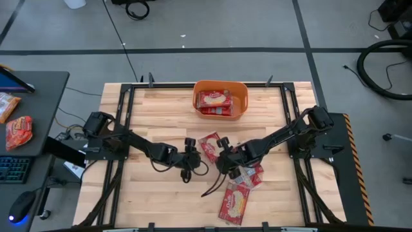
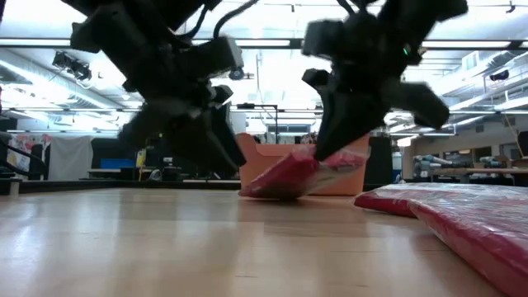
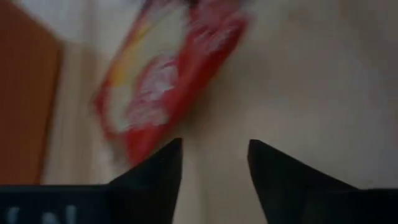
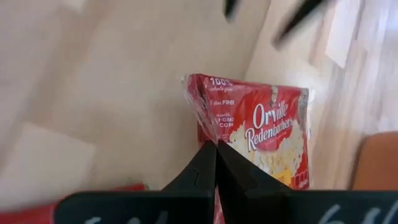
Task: Sort popcorn bags into baskets
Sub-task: Put the red popcorn bag into the orange bin
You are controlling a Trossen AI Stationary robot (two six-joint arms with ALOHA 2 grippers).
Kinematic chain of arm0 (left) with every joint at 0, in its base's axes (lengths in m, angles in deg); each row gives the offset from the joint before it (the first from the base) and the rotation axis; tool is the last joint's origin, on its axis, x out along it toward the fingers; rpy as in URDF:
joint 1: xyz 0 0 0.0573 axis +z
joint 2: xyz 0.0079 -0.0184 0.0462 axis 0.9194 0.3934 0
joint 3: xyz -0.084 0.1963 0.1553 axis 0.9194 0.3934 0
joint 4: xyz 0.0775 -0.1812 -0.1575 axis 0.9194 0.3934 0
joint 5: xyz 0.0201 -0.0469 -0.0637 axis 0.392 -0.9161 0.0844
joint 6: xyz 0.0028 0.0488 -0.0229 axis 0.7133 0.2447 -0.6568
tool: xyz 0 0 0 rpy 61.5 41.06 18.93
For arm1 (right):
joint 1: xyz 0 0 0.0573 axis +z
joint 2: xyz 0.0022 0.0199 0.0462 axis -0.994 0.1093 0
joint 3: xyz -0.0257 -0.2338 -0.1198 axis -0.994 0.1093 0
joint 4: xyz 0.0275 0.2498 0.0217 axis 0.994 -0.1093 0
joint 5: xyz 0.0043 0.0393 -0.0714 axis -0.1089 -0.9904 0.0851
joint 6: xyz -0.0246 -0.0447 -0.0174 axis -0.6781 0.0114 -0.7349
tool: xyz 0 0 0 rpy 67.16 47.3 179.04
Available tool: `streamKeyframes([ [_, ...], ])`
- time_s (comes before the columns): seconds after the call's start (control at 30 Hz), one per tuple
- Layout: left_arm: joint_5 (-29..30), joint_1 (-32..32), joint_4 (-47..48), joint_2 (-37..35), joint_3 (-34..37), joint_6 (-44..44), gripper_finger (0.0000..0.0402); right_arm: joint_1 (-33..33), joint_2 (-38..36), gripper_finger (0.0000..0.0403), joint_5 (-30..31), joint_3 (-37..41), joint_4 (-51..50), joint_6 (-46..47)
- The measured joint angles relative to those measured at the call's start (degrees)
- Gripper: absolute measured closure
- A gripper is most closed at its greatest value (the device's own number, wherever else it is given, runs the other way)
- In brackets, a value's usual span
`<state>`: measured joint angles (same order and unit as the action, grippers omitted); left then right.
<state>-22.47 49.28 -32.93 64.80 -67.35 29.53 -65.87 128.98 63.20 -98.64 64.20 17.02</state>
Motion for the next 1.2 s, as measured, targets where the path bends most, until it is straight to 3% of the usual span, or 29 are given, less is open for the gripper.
streamKeyframes([
  [0.2, 7.88, 0.01, -0.46, 0.53, -0.04, 2.41, 0.0160, -0.18, 0.00, 0.0395, -5.18, -5.39, -2.16, 4.62],
  [0.47, 4.60, 0.01, -0.33, 0.53, -0.06, 2.63, 0.0175, -0.45, -0.02, 0.0394, -5.85, -9.49, -2.52, 10.09],
  [0.63, 4.56, 0.09, -0.34, 0.53, -0.08, 2.60, 0.0214, -0.47, -0.09, 0.0394, -6.11, -10.21, -2.35, 11.10],
  [0.97, 5.55, 0.12, -0.48, 0.51, -0.13, 1.57, 0.0373, -0.47, -0.09, 0.0354, -6.01, -10.21, -2.30, 13.06],
  [1.13, 5.76, 0.14, 0.55, -0.38, -0.18, -2.60, 0.0379, -0.36, -1.93, 0.0318, -4.49, -10.24, -8.49, 15.98],
  [1.2, 5.55, 0.57, 5.44, -1.45, -1.84, -6.27, 0.0374, -0.36, -3.26, 0.0305, -1.82, -10.26, -14.33, 19.28],
])
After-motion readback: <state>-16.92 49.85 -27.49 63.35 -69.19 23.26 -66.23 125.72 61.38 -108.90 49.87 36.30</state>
